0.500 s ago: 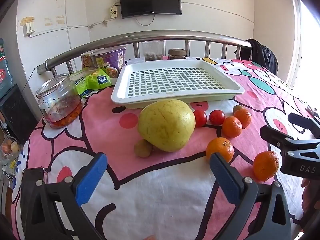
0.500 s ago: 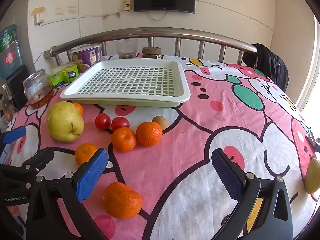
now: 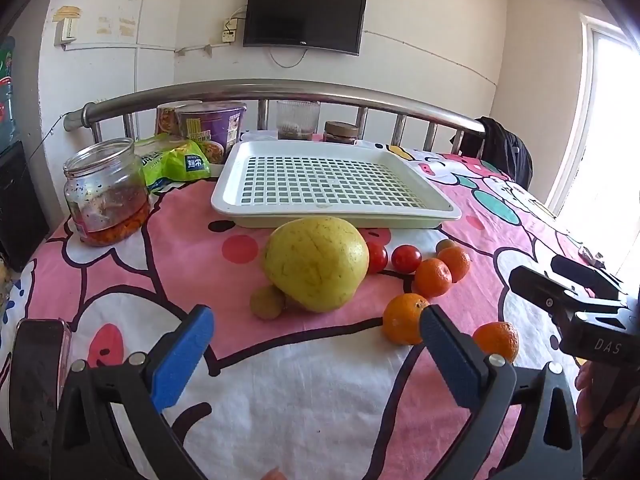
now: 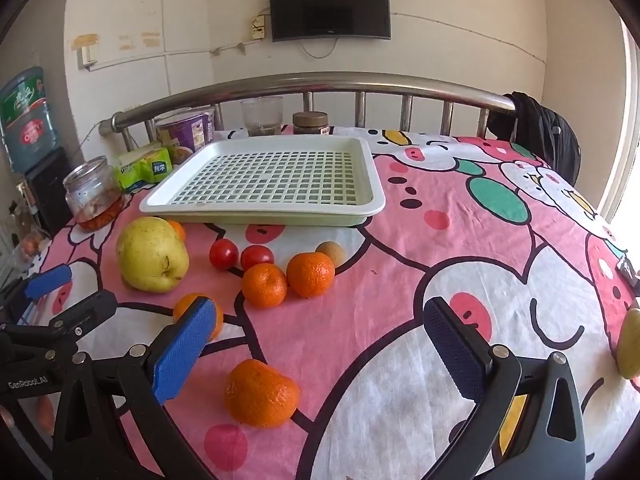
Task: Organize fruits
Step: 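Move both tools toward the mandarins lying in front of the tray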
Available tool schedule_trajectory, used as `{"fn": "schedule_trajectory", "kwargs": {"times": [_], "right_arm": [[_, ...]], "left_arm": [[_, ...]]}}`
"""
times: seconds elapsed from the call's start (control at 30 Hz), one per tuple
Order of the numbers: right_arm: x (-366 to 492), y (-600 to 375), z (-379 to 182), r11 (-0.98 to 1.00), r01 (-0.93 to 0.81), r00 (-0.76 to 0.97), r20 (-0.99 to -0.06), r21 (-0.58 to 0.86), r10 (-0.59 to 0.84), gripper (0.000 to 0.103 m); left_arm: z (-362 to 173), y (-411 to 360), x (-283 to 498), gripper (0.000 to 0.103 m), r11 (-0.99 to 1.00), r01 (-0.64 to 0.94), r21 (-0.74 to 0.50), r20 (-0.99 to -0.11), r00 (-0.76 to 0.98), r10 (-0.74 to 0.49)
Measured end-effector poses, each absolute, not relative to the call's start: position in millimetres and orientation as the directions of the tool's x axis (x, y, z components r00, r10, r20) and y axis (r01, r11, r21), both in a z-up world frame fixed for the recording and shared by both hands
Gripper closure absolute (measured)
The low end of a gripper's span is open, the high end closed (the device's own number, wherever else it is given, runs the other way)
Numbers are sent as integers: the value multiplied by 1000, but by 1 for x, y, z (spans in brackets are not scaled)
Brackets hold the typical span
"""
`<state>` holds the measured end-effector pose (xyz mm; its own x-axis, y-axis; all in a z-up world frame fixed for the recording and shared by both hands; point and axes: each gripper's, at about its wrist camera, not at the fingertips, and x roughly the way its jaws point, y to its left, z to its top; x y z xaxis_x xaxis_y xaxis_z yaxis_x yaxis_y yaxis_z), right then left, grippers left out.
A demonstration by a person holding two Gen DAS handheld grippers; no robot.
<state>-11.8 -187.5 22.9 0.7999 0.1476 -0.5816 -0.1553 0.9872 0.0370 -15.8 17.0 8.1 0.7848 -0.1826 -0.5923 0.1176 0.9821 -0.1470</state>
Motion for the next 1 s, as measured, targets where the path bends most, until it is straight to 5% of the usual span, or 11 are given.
{"fn": "schedule_trajectory", "kwargs": {"times": [0.27,0.5,1.0], "right_arm": [[-27,-217,32,929,-287,825,-433,233,363,0],[-39,-220,52,942,-284,875,-354,178,331,0],[-30,-184,13,971,-237,837,-499,44,227,0]], "left_arm": [[4,5,-23,0,964,195,-179,-583,769,-263],[16,3,-34,0,977,194,-87,-547,811,-209],[6,0,-28,0,987,154,-33,-553,820,-146]]}}
